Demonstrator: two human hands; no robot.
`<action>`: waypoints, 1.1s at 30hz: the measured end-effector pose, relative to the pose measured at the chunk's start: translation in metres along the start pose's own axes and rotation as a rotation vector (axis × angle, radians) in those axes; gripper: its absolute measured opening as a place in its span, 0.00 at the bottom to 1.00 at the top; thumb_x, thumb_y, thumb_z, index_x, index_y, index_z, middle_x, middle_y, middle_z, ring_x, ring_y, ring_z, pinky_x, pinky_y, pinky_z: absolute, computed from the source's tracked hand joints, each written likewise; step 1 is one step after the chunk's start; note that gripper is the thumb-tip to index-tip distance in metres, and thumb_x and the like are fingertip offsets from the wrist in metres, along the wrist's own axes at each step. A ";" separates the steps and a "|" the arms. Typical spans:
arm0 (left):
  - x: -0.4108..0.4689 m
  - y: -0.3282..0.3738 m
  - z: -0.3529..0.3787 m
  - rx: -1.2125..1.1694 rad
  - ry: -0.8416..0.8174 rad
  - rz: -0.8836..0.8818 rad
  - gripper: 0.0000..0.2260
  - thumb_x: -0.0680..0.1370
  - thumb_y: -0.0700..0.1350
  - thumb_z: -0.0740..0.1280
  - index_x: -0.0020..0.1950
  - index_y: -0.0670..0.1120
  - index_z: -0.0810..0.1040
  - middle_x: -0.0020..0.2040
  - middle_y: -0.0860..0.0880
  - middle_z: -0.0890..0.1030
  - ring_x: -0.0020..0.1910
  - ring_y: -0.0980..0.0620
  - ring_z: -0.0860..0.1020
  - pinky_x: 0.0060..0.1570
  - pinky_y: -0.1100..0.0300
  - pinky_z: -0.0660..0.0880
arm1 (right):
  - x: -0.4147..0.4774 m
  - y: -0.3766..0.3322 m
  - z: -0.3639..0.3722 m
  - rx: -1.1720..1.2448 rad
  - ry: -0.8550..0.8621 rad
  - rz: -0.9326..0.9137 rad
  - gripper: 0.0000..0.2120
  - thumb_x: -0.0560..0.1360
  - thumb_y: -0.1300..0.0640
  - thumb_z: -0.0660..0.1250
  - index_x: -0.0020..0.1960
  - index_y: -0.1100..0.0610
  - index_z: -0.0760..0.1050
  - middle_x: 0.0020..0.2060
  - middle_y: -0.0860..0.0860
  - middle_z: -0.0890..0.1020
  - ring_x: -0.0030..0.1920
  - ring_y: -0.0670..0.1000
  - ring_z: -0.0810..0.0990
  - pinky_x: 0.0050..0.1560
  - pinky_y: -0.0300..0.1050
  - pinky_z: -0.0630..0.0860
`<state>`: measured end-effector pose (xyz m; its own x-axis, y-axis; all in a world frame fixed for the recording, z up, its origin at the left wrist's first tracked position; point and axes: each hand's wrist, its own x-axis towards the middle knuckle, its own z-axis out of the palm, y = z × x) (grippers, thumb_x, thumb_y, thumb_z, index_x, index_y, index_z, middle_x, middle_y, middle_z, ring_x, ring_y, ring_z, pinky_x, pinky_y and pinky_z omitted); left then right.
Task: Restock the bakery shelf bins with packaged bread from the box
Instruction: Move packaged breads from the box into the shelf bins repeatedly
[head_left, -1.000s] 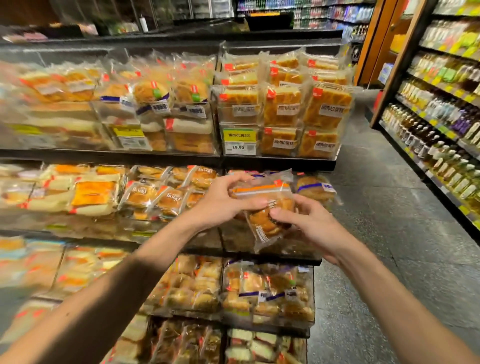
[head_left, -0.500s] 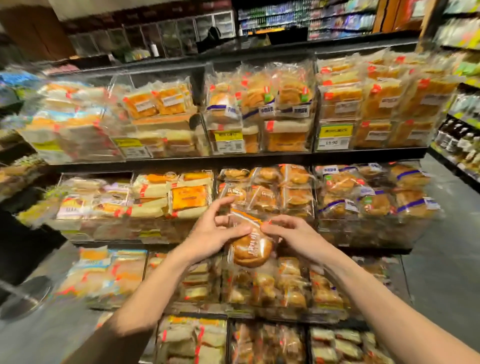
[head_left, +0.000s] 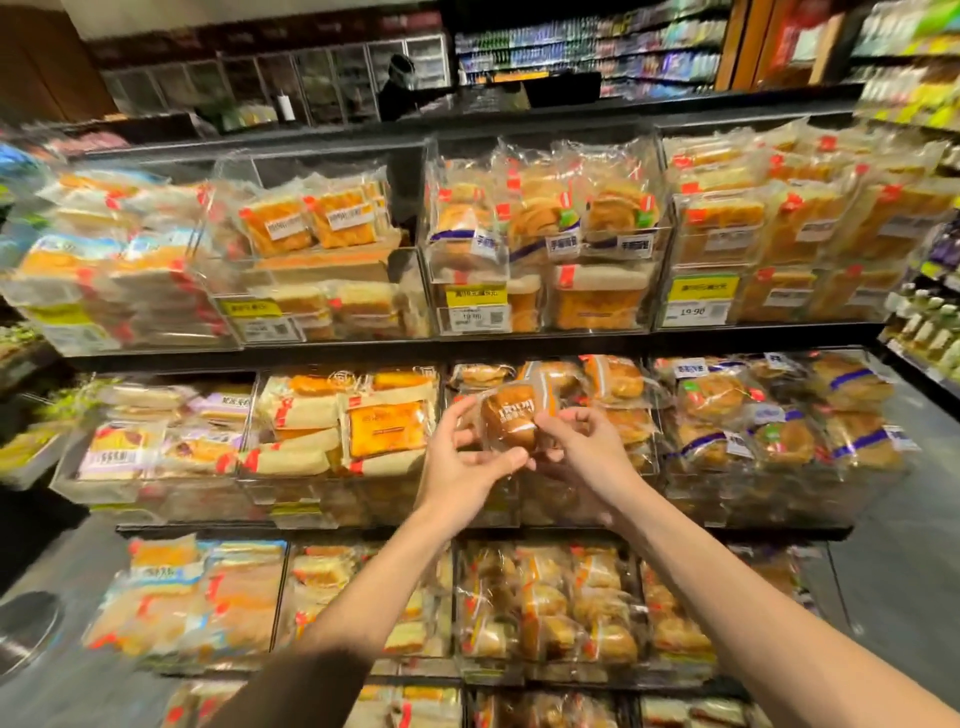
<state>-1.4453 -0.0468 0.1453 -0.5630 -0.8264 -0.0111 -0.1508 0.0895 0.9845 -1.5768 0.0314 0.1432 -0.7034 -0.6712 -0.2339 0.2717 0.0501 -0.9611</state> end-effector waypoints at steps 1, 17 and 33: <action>0.013 0.002 -0.001 0.054 0.021 0.006 0.31 0.70 0.40 0.79 0.68 0.55 0.70 0.51 0.55 0.78 0.46 0.53 0.84 0.42 0.67 0.78 | 0.010 -0.002 0.005 -0.124 0.013 -0.053 0.15 0.76 0.54 0.73 0.58 0.58 0.72 0.46 0.54 0.82 0.38 0.50 0.81 0.37 0.41 0.80; 0.108 -0.023 -0.011 0.610 0.048 0.098 0.28 0.77 0.47 0.72 0.76 0.54 0.67 0.65 0.46 0.78 0.63 0.44 0.77 0.63 0.47 0.75 | 0.091 0.016 0.030 -1.113 0.022 -0.507 0.23 0.79 0.49 0.66 0.70 0.54 0.62 0.57 0.57 0.82 0.59 0.61 0.77 0.56 0.57 0.77; 0.106 -0.033 -0.034 0.598 0.054 0.140 0.27 0.78 0.51 0.70 0.74 0.54 0.65 0.71 0.48 0.72 0.68 0.47 0.73 0.64 0.44 0.74 | 0.074 0.008 0.025 -1.196 -0.031 -0.431 0.34 0.76 0.43 0.68 0.77 0.52 0.61 0.70 0.59 0.69 0.70 0.61 0.65 0.68 0.58 0.66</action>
<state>-1.4728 -0.1564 0.1177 -0.5710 -0.8098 0.1351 -0.5170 0.4824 0.7071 -1.6101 -0.0360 0.1215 -0.5668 -0.8154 0.1176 -0.7456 0.4469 -0.4942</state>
